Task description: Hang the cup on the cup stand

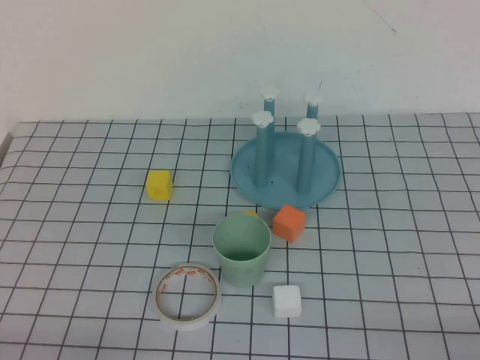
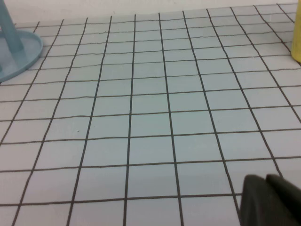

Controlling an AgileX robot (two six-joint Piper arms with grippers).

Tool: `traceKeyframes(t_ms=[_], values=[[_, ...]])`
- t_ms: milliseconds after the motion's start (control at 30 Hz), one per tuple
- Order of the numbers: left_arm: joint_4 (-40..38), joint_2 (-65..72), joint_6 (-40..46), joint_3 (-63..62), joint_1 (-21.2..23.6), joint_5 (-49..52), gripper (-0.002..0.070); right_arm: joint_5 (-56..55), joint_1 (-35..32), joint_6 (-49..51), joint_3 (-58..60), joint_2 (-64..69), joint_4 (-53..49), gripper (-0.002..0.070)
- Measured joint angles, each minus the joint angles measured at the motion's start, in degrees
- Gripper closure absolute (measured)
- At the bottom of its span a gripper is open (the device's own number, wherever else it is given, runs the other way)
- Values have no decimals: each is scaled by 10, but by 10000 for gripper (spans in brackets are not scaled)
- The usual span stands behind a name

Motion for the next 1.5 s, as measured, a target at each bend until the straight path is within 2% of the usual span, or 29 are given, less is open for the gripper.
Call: traceKeyframes(t_ms=[967,1067,1233,1333,1367,1400,1500], values=[[-11,0,0,0,0,-2,678,0,0,9,0,0,0,678],[-104,0,-16,1,0,-20,678,0,0,9,0,0,5,678],[-386,0,-60,1,0,-72,678,-1,0,9,0,0,84,678],[-517,0,-69,1,0,-92,678,-1,0,9,1,0,200,678],[-538,0,-72,1,0,-100,678,-1,0,9,2,0,243,678],[-558,0,-73,1,0,-120,678,-1,0,10,6,0,366,678],[-571,0,-73,1,0,-134,678,-1,0,10,6,0,497,678]])
